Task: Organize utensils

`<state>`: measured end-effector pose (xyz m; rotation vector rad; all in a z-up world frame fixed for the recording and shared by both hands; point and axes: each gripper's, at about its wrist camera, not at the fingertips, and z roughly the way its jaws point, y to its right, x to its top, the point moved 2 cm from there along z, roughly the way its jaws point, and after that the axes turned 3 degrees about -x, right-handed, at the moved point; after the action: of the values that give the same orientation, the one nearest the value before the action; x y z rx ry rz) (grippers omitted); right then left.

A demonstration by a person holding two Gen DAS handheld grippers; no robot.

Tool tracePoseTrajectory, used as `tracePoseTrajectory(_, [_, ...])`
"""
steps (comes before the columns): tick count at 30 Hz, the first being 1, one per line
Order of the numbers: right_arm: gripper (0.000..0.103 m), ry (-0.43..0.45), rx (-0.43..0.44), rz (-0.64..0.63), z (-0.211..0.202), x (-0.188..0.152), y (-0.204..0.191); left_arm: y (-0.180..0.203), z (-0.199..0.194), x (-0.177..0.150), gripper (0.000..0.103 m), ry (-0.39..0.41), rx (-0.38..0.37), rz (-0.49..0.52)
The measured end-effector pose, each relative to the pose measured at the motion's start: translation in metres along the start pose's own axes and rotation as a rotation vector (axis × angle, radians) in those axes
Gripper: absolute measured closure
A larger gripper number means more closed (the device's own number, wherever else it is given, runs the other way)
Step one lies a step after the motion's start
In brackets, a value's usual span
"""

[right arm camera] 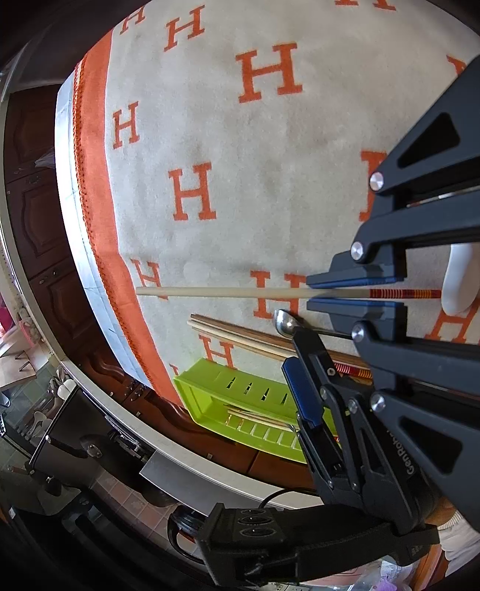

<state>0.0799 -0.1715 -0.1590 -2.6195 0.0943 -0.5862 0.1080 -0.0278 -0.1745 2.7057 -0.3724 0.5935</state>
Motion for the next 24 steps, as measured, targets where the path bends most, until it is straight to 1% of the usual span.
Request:
tracePoseTrajectory(4, [0.097, -0.003, -0.001, 0.011, 0.001, 0.0, 0.004, 0.003, 0.003, -0.001, 0.069, -0.023, -0.009, 0.003])
tracePoseTrajectory(8, [0.097, -0.009, -0.002, 0.022, 0.004, -0.001, 0.009, 0.007, 0.009, -0.003, 0.073, -0.056, -0.005, 0.007])
tracePoseTrajectory(11, [0.097, -0.009, -0.002, 0.026, 0.004, 0.0, 0.01, 0.006, 0.016, -0.005, 0.074, -0.075, -0.002, -0.006])
tracePoseTrajectory(21, [0.097, 0.002, -0.007, 0.031, 0.003, 0.0, 0.013, 0.005, 0.023, 0.006, 0.074, -0.065, -0.012, -0.035])
tracePoseTrajectory(22, [0.097, 0.001, -0.008, 0.034, 0.004, 0.0, 0.014, 0.005, 0.024, 0.008, 0.083, -0.064, -0.019, -0.044])
tracePoseTrajectory(23, [0.097, 0.001, -0.008, 0.037, 0.004, 0.0, 0.015, 0.004, 0.026, 0.009, 0.087, -0.07, -0.032, -0.056])
tracePoseTrajectory(24, [0.097, 0.002, -0.008, 0.04, 0.004, 0.0, 0.016, 0.004, 0.025, 0.01, 0.088, -0.061, -0.036, -0.067])
